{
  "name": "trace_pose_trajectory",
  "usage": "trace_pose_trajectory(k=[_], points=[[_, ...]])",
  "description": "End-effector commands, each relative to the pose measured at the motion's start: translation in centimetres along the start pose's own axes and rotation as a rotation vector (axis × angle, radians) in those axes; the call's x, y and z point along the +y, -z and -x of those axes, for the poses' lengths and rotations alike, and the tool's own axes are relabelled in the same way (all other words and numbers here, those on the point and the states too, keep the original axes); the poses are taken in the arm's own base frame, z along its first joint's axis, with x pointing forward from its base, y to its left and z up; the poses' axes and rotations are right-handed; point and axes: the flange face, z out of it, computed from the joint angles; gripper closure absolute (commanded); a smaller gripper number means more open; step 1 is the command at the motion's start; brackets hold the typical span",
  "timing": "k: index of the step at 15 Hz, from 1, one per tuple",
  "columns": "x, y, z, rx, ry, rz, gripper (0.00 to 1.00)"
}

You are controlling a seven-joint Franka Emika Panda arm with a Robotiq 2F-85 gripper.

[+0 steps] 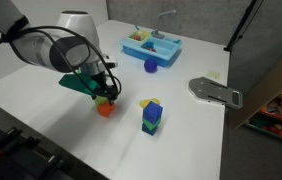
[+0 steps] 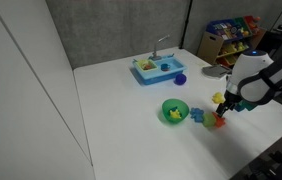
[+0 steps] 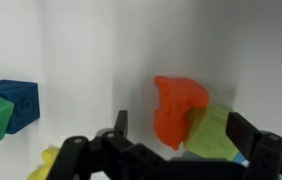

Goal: Pick up the green block and stack it on the navy blue block, pick up the neon blue block and stack it on the green block, Pick up the orange toy and stack it on the neon blue block, pick up the light green block and stack it on the neon blue block top

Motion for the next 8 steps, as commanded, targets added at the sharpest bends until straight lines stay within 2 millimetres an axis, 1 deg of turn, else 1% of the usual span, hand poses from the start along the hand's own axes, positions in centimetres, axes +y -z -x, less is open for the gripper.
trace_pose_trajectory(k=[1, 5, 8], points=[[-0.7, -0.5, 0.0, 0.013, 0.028, -0.020, 0.00], [-1.1, -1.6, -0.2, 0.016, 0.027, -0.018, 0.00], [-0.6, -2.9, 0.0, 0.003, 0.022, -0.015, 0.00]])
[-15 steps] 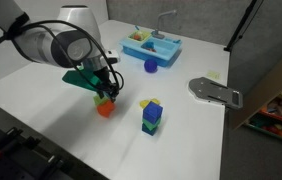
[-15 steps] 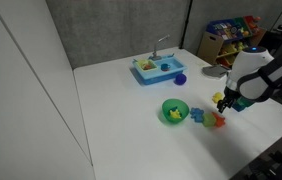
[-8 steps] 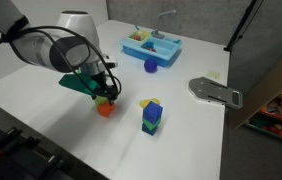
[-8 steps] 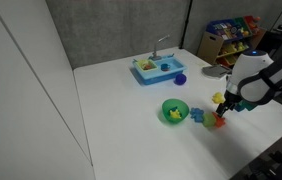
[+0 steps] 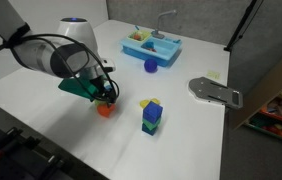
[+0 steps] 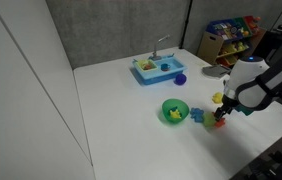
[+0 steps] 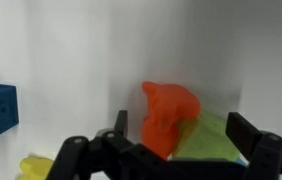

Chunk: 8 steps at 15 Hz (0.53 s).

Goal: Pick up the green block and stack it on the navy blue block, pick up the neon blue block and stack it on the green block, Pick up the orange toy and stack it on the neon blue block, pick up the light green block and stack it on the neon blue block top

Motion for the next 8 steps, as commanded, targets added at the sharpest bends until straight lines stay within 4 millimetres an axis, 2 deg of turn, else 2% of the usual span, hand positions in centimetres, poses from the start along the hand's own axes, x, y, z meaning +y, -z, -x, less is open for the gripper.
trace_pose_trajectory(k=[1, 8], points=[[0.8, -1.4, -0.2, -0.002, -0.006, 0.000, 0.00], [1.1, -3.8, -0.7, -0.034, 0.038, -0.010, 0.00]])
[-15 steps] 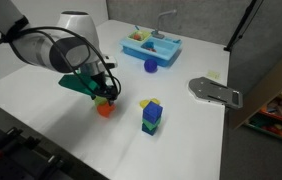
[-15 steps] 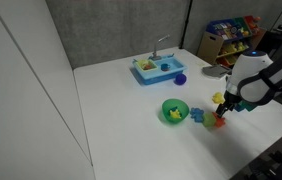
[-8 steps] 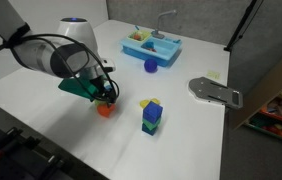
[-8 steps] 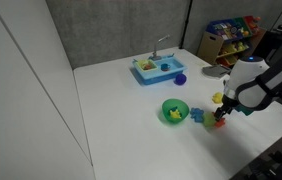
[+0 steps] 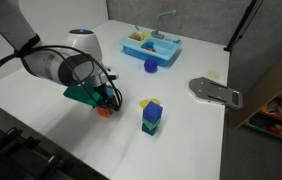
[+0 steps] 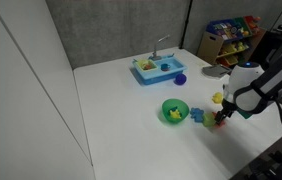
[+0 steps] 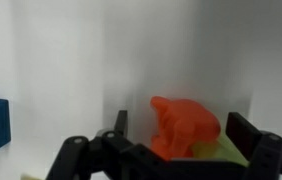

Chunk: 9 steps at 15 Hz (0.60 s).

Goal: Pick up the green block and stack it on the navy blue block, pick up the neon blue block and stack it on the green block, Pick up the orange toy and stack it on the neon blue block, pick up the light green block and stack it on the neon blue block top

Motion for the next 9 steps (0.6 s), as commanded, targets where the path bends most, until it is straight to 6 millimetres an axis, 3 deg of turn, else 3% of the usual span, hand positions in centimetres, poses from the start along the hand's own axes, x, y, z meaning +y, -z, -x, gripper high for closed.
trace_pose_trajectory(k=[1, 8, 9], points=[[0.2, -1.1, -1.0, -0.002, 0.043, -0.008, 0.00], [-0.5, -2.3, -2.5, 0.000, 0.130, 0.004, 0.00], [-0.5, -2.4, -2.6, 0.001, 0.136, 0.009, 0.25]])
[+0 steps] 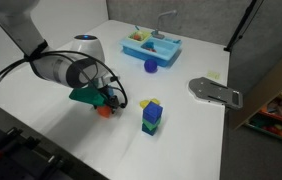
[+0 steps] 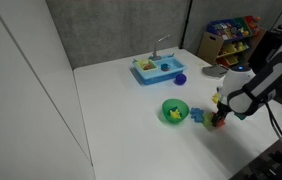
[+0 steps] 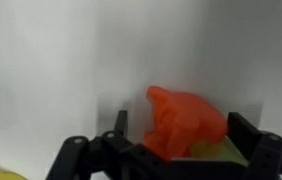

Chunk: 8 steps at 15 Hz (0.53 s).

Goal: Pick up the green block and stack it on the navy blue block, pick up the neon blue block and stack it on the green block, Pick up the orange toy and stack it on the neon blue block, pick up the light green block and stack it on the neon blue block top

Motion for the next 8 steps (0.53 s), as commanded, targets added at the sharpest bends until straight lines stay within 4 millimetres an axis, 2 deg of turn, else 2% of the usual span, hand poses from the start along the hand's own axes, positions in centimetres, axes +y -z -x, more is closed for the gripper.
trace_pose_trajectory(k=[1, 5, 8], points=[[0.4, -0.4, -1.1, 0.006, 0.049, 0.012, 0.27], [0.9, 0.4, -1.1, 0.013, 0.044, 0.032, 0.60], [1.8, 2.0, -0.9, 0.028, 0.019, 0.048, 0.79]])
